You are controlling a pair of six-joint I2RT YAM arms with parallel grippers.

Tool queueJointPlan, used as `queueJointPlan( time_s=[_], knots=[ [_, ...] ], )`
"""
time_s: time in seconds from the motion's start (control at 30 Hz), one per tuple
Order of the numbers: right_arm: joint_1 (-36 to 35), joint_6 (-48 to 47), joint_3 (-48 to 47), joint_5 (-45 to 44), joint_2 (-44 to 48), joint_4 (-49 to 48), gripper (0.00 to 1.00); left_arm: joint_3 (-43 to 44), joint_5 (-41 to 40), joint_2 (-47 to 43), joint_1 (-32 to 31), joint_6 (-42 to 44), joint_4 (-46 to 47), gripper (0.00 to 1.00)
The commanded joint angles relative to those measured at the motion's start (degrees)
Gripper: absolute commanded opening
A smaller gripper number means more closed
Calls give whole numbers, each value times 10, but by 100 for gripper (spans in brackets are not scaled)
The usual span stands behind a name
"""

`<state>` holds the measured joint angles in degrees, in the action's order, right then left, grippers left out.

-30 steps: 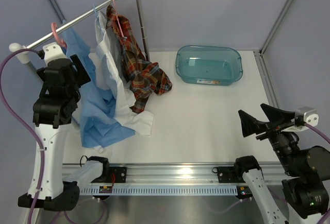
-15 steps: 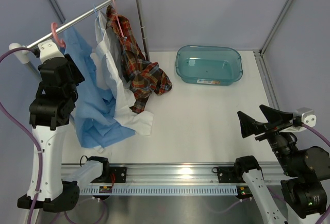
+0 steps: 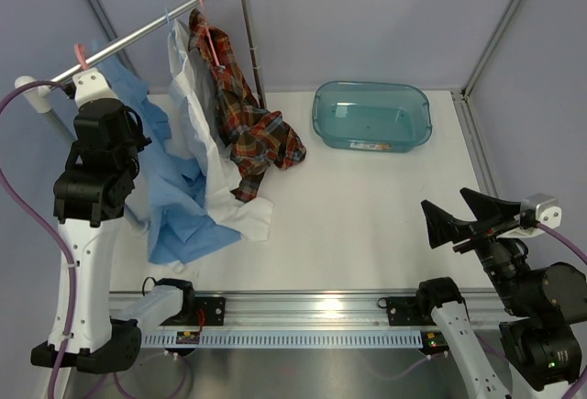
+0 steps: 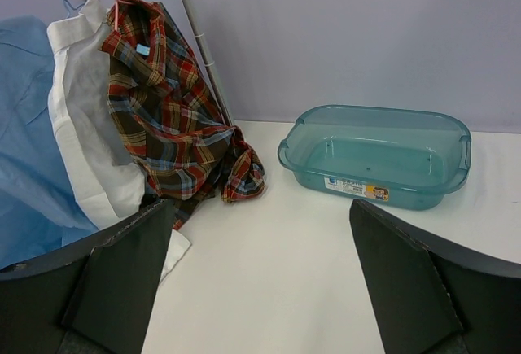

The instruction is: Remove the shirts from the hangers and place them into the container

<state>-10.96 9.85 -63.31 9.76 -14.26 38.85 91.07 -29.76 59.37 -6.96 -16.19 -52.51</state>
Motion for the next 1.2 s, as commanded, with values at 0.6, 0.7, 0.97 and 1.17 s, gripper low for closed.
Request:
queueJointPlan(
  time_s=[0.6, 0.7, 0.97, 1.17],
  knots=[
    [-5, -8, 6, 24, 3, -7, 99, 18, 210, -109, 1, -18, 16, 0],
    [-6, -7, 7, 26, 1, -9, 99, -10, 251, -142, 1, -17, 15, 0],
    [-6, 4, 10, 41, -2, -13, 99, 19, 291, -163, 1, 22, 17, 0],
    [-6, 3, 9, 41, 4, -8, 100, 12, 348, -175, 1, 33, 17, 0]
  ],
)
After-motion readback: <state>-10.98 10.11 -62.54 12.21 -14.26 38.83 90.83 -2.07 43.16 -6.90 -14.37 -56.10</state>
